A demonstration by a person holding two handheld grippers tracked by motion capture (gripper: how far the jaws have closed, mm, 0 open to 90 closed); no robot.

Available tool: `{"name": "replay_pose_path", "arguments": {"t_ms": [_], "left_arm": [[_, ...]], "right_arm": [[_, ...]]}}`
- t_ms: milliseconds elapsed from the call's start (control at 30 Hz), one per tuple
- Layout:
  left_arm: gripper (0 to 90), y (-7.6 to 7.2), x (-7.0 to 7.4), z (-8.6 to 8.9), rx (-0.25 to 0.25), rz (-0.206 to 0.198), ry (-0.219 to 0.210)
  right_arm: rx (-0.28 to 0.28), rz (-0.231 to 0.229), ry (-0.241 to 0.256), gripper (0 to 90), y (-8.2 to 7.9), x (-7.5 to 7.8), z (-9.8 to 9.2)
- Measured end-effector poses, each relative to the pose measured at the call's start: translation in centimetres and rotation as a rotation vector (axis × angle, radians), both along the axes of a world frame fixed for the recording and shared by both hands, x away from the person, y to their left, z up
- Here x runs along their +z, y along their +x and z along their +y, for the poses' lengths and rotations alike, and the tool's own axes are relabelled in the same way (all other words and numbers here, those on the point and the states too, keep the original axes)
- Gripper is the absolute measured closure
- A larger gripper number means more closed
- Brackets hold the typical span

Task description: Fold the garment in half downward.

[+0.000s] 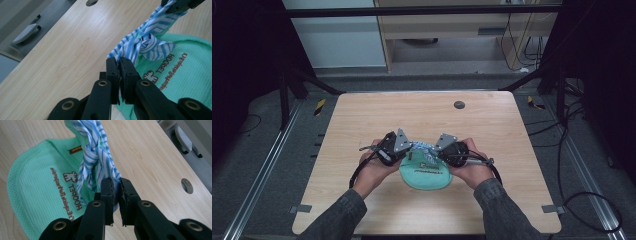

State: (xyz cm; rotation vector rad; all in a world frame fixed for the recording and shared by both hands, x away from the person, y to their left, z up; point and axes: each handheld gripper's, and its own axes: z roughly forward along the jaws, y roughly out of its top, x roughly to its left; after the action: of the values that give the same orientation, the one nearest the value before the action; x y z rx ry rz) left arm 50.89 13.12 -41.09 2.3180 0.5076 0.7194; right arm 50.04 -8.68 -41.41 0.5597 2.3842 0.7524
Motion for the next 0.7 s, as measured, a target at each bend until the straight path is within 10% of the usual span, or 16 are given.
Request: {"name": "replay_pose_path", "arguments": {"t_ms": [700], "left_arm": [[86.3,-2.4,-1.7,1.0,-0.036,0.038,-0.005]], "right_arm": [[0.050,0.001,-0.013,82.0,-2.4,-2.0,0.2]]}}
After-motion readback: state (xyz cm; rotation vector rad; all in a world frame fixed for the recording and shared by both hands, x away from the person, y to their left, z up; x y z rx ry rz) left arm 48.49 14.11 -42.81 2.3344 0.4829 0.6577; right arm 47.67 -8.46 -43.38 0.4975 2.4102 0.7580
